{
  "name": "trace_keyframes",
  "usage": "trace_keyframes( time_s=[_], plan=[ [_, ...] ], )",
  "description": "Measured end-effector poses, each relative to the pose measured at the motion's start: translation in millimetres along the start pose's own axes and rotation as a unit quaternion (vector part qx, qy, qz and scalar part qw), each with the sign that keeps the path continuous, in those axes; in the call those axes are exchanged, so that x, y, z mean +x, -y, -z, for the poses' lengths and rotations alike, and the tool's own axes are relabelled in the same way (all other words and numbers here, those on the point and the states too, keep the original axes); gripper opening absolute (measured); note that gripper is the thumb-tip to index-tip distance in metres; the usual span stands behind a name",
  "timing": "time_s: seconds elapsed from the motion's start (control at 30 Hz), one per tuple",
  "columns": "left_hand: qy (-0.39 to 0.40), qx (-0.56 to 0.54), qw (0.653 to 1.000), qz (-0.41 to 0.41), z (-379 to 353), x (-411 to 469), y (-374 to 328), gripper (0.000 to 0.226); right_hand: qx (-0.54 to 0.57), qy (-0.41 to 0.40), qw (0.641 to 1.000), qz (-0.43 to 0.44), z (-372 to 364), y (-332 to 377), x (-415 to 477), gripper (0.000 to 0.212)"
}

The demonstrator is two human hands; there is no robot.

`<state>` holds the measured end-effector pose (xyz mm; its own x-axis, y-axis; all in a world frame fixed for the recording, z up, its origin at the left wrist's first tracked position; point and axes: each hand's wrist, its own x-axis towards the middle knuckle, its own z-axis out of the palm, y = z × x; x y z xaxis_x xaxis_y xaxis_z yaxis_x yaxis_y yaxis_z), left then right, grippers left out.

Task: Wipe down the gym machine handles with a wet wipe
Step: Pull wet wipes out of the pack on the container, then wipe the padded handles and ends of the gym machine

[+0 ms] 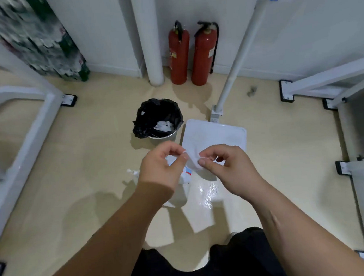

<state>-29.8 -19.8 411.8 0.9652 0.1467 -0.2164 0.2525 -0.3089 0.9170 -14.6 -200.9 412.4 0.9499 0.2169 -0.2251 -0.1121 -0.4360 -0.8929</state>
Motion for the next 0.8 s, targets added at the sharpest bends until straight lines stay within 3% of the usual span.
trace_keyframes(
  time_s=[0.2,0.33,0.5,0.63,0.8],
  plan=[
    [-0.105,-0.046,0.993,0.033,95.9,-93.4,-111.8,0.016,-0.021,0.098,0.991,0.088,12.9,153.5,-39.6,0.017],
    [-0.192,-0.049,0.979,0.043,145.8,-160.0,-172.7,0.016,-0.105,0.179,0.964,0.167,9.9,226.9,-80.3,0.03],
    [-0.207,-0.006,0.978,-0.008,191.0,-230.1,-204.0,0.011,-0.156,0.154,0.948,0.23,-11.1,267.3,-140.0,0.025],
    [-0.183,0.028,0.982,-0.045,225.6,-287.0,-186.9,0.011,-0.105,0.143,0.968,0.179,-43.8,281.2,-203.4,0.015],
    [-0.144,0.069,0.985,-0.061,281.7,-359.7,-154.2,0.012,0.028,0.072,0.993,0.086,-103.6,306.5,-293.9,0.024]
  ],
)
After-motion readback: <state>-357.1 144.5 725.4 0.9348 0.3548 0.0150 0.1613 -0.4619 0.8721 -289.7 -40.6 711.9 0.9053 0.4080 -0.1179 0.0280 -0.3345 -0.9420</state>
